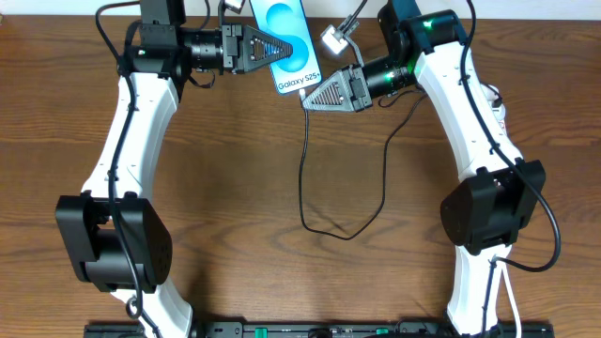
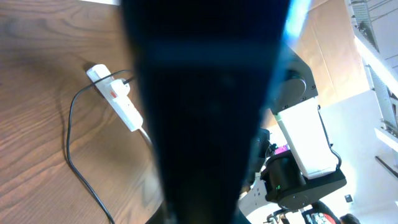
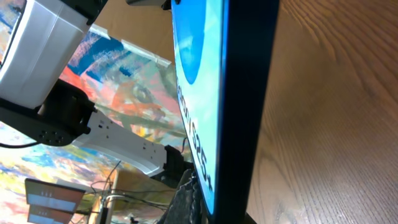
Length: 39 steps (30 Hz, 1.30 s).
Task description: Plug charger to phone and switch on socket
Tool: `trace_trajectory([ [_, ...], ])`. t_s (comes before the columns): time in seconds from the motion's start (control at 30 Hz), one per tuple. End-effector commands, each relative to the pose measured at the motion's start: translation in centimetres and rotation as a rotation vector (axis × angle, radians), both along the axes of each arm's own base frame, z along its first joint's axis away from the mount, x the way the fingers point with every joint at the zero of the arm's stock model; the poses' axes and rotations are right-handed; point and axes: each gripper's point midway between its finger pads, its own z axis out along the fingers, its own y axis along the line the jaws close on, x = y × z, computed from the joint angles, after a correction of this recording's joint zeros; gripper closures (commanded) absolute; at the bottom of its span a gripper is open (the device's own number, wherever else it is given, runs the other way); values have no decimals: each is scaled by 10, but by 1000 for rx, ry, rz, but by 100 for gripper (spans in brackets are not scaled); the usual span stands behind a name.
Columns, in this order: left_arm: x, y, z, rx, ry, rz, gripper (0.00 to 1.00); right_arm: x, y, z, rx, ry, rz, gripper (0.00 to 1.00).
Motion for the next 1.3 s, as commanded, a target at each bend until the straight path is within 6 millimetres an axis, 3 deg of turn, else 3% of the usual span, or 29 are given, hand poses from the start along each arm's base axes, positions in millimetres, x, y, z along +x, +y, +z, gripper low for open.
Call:
trace_trajectory([
  [0.0,-12,-2,16,-26,-55,-46,93,-7,0,31,85,-27,6,99],
  [1.27,-14,-2,17,-32,-54,-57,93,-3,7,25,46,-36,2,99],
])
